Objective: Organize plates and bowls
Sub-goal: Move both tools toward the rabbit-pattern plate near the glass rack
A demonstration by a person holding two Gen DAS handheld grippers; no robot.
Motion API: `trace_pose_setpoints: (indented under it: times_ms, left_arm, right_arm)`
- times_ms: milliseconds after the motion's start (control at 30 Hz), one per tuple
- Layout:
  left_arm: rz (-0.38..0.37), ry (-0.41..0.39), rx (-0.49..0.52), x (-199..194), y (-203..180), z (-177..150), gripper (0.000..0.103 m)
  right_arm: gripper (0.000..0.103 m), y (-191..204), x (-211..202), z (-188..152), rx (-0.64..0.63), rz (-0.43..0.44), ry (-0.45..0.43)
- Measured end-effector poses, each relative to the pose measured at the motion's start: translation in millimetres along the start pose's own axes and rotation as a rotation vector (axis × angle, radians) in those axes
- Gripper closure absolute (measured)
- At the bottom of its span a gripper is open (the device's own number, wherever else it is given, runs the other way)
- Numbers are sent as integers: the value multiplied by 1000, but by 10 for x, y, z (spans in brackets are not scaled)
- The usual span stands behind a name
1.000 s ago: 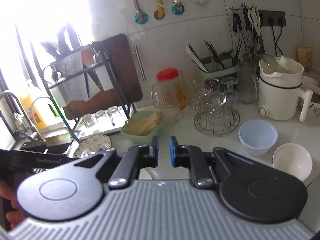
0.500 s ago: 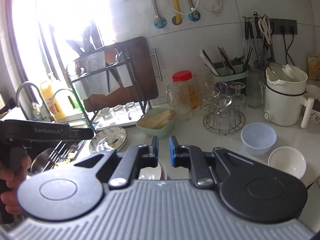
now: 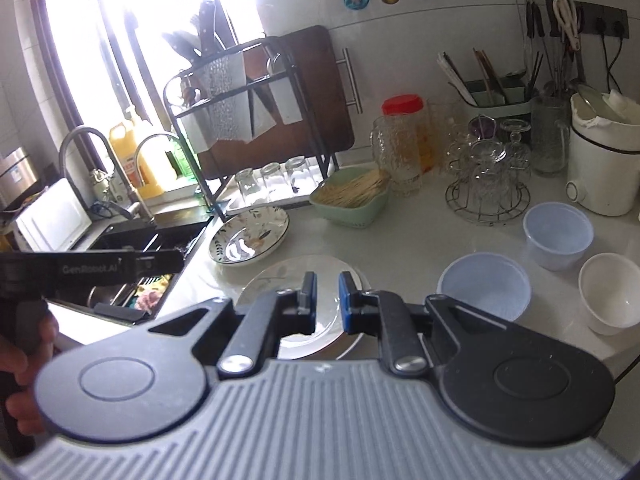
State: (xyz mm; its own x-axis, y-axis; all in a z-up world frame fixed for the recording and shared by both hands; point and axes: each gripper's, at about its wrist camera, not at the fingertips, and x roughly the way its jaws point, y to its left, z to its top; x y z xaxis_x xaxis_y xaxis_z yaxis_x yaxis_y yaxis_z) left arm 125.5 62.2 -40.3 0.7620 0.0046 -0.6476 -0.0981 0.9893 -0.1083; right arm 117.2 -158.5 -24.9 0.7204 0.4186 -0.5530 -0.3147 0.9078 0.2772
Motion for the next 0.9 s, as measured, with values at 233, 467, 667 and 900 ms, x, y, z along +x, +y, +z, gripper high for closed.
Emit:
trace_pose_setpoints:
  times_ms: [233, 467, 667, 900]
  left_arm:
    - [90, 9, -75, -41, 342, -32, 58]
    - [116, 34, -129, 9, 606, 34, 58]
    - [130, 47, -105, 154, 748, 169, 56]
    - [107, 48, -79, 438, 951, 531, 51]
  right_arm:
    - [88, 109, 127, -14, -19, 33, 38]
    - [88, 313, 278, 38, -54, 75, 59]
    - [88, 428, 510, 133, -53, 84, 82]
    - [88, 551, 825, 246, -7, 62, 119]
